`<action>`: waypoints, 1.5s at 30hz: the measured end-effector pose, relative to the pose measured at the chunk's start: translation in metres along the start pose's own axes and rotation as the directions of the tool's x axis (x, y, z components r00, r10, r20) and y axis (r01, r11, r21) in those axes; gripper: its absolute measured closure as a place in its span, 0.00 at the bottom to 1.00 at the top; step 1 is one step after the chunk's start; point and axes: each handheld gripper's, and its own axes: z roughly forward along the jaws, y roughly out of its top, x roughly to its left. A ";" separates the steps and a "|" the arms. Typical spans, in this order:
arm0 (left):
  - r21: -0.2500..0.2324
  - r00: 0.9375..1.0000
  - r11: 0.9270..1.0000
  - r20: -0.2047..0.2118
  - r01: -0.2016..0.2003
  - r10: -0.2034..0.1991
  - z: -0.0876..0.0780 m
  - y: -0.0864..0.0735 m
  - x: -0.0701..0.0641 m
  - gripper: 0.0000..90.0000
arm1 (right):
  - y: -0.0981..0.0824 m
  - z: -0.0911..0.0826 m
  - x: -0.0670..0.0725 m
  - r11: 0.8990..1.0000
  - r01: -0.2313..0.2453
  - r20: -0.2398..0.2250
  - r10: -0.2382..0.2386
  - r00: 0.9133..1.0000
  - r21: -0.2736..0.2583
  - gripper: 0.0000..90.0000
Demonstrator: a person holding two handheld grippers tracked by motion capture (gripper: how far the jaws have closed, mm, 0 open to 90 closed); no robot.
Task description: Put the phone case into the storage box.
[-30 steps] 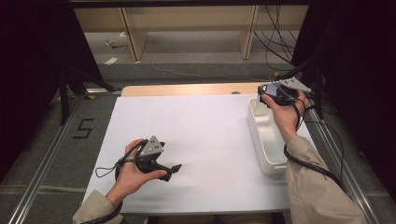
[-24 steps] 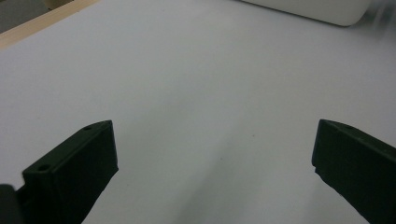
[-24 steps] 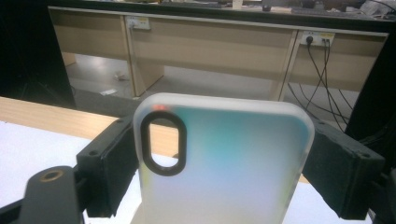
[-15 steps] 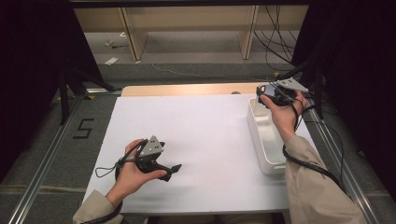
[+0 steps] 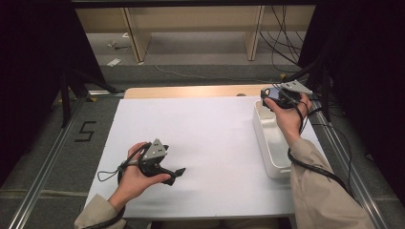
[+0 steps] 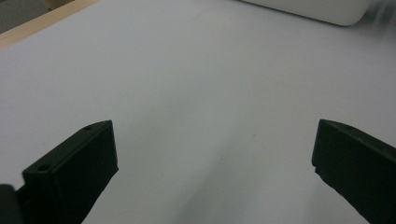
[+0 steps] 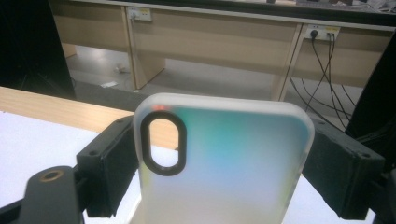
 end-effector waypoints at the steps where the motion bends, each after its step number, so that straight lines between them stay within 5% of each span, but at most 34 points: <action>1: 0.000 1.000 1.000 0.000 0.000 0.000 0.000 0.000 0.000 0.00 | 0.000 0.000 0.000 1.000 0.000 -0.001 0.000 1.000 0.002 0.20; 45: -0.002 1.000 1.000 0.001 0.004 -0.004 0.000 0.000 0.000 0.00 | -0.006 0.011 -0.001 1.000 -0.001 0.012 0.001 1.000 0.031 0.20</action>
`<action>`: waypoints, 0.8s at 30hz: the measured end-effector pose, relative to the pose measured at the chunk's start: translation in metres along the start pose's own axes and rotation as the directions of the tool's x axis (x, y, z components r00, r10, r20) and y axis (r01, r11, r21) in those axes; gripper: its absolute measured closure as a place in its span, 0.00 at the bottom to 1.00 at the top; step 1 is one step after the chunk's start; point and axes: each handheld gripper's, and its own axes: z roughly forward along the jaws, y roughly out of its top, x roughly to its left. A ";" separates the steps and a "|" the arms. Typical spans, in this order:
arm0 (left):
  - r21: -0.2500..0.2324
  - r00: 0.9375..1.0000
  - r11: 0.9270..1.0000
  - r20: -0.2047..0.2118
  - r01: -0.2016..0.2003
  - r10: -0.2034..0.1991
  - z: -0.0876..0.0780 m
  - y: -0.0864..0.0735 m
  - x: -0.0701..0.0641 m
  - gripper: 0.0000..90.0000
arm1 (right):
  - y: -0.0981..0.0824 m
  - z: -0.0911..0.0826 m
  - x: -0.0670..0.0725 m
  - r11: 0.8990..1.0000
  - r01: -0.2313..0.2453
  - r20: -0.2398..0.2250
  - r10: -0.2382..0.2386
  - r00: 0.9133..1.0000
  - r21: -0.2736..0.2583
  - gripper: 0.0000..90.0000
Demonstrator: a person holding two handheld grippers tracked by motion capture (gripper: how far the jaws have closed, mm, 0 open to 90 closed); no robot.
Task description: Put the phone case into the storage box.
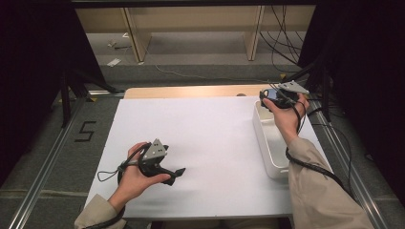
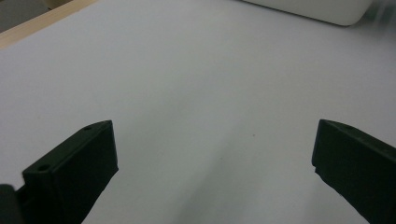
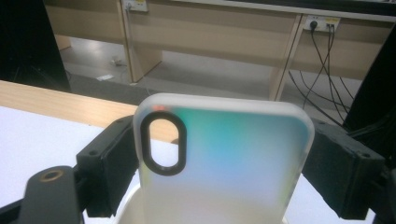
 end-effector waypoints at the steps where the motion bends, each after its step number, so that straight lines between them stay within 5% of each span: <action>1: 0.000 1.000 1.000 0.000 0.000 0.000 0.000 0.000 0.000 0.00 | 0.000 0.000 0.000 1.000 0.000 0.000 0.000 1.000 0.000 0.20; 24: -0.002 1.000 1.000 0.003 0.001 -0.001 0.001 0.000 0.000 0.00 | -0.003 0.004 0.000 1.000 0.003 0.010 -0.003 1.000 0.018 0.20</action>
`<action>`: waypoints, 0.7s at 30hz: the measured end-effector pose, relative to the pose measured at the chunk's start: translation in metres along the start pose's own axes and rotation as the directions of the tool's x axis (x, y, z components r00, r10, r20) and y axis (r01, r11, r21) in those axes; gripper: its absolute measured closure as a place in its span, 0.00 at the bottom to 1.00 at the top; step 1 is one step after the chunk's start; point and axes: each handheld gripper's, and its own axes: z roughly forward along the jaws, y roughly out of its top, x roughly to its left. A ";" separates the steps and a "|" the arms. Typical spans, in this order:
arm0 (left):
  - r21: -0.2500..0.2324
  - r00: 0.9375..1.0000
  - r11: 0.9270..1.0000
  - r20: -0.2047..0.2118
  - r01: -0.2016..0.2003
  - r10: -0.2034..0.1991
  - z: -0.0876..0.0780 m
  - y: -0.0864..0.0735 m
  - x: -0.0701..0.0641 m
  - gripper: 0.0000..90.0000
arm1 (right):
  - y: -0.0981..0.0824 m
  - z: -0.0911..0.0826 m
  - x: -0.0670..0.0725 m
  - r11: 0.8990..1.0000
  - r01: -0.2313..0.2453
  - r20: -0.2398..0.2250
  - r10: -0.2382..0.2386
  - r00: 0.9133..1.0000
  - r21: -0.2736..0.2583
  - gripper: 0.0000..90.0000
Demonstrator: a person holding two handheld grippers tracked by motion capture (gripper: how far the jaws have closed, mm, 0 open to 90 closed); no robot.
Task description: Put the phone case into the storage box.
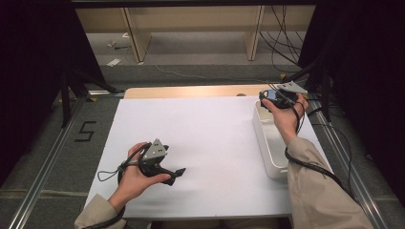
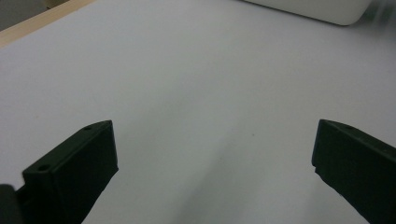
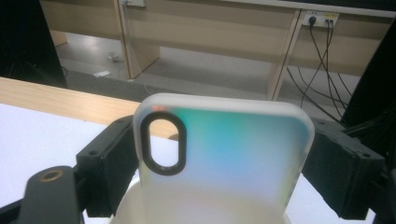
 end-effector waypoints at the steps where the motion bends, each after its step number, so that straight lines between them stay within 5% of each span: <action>1: 0.002 1.000 1.000 0.000 -0.001 0.001 0.000 0.000 0.000 0.00 | 0.000 0.000 0.000 1.000 -0.001 0.001 0.001 1.000 0.000 0.20; 21: 0.002 1.000 1.000 0.000 -0.001 0.001 0.000 0.000 0.000 0.00 | -0.004 0.003 0.003 1.000 0.009 0.005 -0.010 1.000 0.025 0.19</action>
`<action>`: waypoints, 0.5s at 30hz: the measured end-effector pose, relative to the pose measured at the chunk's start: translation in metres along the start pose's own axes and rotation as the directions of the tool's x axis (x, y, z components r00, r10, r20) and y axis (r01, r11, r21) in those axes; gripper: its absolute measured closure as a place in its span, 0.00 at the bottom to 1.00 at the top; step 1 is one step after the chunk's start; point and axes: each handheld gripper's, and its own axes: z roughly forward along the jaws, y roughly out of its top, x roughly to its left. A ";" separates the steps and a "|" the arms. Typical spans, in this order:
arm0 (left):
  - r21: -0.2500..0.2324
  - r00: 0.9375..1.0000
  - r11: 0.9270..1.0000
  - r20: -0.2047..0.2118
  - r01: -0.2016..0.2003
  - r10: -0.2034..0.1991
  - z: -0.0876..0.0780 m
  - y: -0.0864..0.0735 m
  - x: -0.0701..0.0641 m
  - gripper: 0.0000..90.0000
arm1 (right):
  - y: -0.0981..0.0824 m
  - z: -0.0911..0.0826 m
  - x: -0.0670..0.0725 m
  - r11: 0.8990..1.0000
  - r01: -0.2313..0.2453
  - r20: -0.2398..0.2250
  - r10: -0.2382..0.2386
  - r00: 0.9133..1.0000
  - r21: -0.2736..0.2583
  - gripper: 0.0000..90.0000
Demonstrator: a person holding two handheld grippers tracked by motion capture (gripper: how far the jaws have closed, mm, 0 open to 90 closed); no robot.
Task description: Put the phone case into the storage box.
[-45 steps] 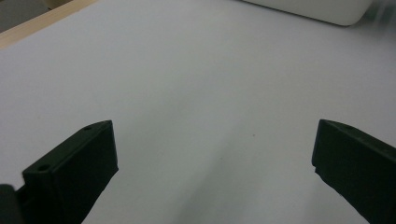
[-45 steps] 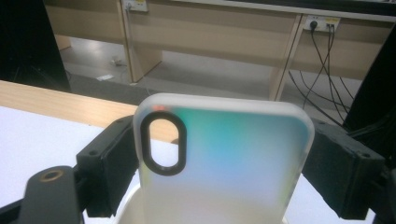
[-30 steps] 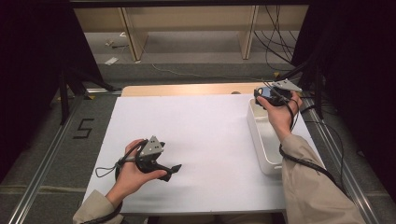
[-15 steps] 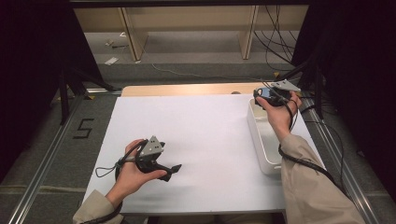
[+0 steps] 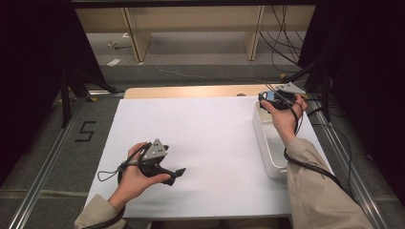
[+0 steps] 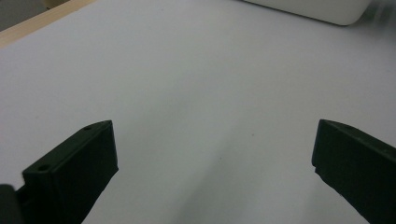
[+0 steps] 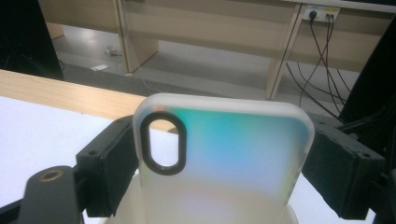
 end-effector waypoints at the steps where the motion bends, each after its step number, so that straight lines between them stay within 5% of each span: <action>1: 0.000 1.000 1.000 0.000 0.000 0.000 0.000 0.000 0.000 0.00 | 0.000 0.000 0.000 1.000 0.001 0.001 -0.001 1.000 0.000 0.19; 15: 0.001 1.000 1.000 0.001 -0.003 0.003 0.000 0.000 0.000 0.00 | -0.003 0.003 0.002 1.000 0.011 -0.001 -0.011 1.000 0.021 0.19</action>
